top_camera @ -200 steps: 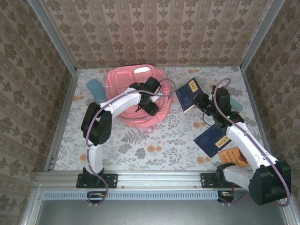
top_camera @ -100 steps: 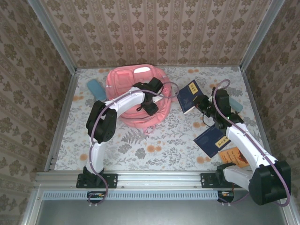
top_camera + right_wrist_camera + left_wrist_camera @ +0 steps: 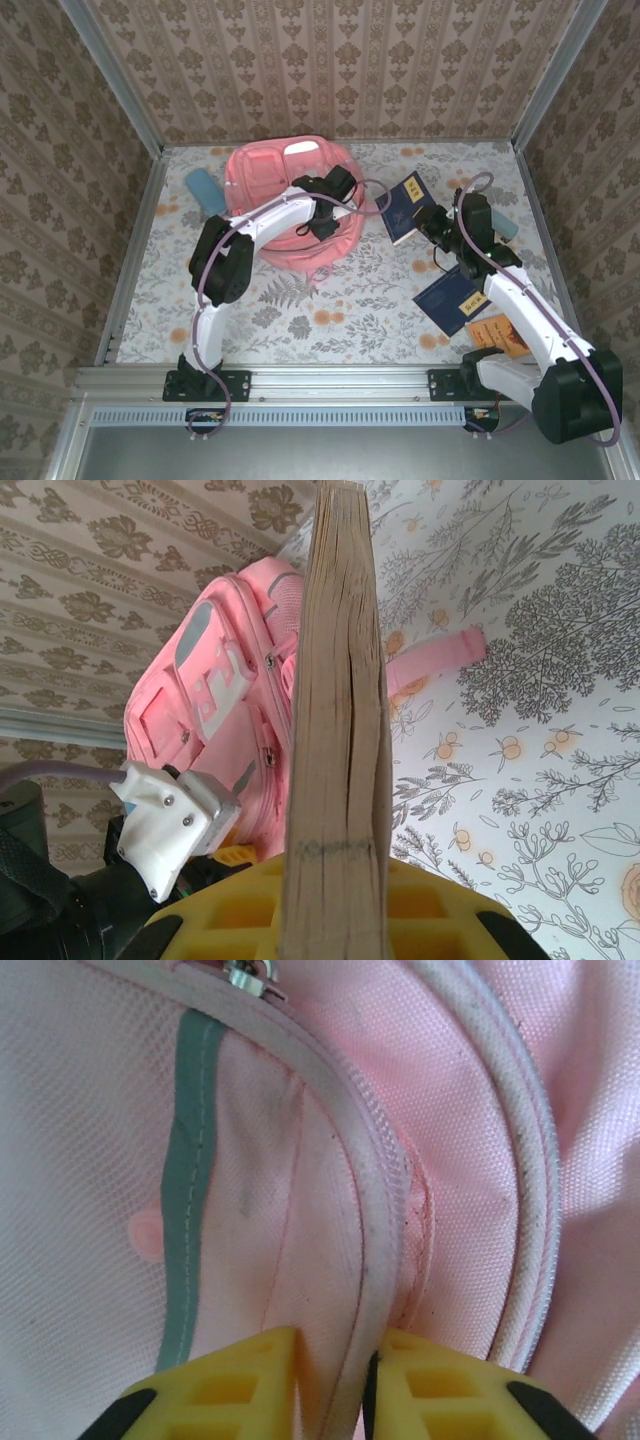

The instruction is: Pack the student bag

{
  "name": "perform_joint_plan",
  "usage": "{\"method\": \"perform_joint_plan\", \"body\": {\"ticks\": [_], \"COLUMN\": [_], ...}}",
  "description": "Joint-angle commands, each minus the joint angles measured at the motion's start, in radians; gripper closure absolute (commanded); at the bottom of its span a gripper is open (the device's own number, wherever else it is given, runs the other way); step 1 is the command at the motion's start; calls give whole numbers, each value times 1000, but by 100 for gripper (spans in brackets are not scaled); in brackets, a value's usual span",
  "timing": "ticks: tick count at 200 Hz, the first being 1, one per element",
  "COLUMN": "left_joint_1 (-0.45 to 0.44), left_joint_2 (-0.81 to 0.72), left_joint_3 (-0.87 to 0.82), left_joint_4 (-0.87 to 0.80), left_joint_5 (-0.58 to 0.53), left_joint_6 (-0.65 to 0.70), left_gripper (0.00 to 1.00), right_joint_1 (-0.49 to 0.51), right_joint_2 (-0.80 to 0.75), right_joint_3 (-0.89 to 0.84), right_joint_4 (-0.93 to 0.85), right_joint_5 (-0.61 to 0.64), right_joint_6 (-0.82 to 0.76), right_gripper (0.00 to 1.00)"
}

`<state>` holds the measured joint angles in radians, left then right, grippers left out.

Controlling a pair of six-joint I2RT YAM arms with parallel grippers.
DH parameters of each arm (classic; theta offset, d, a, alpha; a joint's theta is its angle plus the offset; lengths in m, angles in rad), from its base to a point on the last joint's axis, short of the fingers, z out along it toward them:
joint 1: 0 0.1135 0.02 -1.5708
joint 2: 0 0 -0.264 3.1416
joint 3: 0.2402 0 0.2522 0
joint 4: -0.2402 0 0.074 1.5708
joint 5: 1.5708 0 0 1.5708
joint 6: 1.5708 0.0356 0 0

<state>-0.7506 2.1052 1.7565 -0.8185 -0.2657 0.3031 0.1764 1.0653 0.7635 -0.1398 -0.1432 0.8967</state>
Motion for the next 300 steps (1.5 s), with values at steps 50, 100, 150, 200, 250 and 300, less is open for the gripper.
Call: {"method": "perform_joint_plan", "body": {"ticks": [50,100,150,200,250,300], "left_joint_1": [-31,-47,-58,-62,-61,-61], "left_joint_2": [-309,-377,-384,-431,-467,-468], "left_joint_3": [-77,-104,-101,-123,-120,-97], "left_joint_4": [359,582,600,605,587,564], "left_joint_5": [-176,-229,-201,-227,-190,-189], "left_joint_6": [18,6,-17,-59,-115,-130], "left_gripper": [88,94,94,95,96,96], "right_joint_1": [-2,18,165,253,320,322], "right_joint_2": [-127,-136,14,302,574,812], "right_joint_3": [-3,-49,-51,36,187,356], "right_joint_4": [-62,62,250,535,678,789], "right_joint_5": [62,-142,-186,-162,-55,38], "right_joint_6": [-38,19,117,244,331,351], "right_gripper": [91,91,90,91,92,90]}}
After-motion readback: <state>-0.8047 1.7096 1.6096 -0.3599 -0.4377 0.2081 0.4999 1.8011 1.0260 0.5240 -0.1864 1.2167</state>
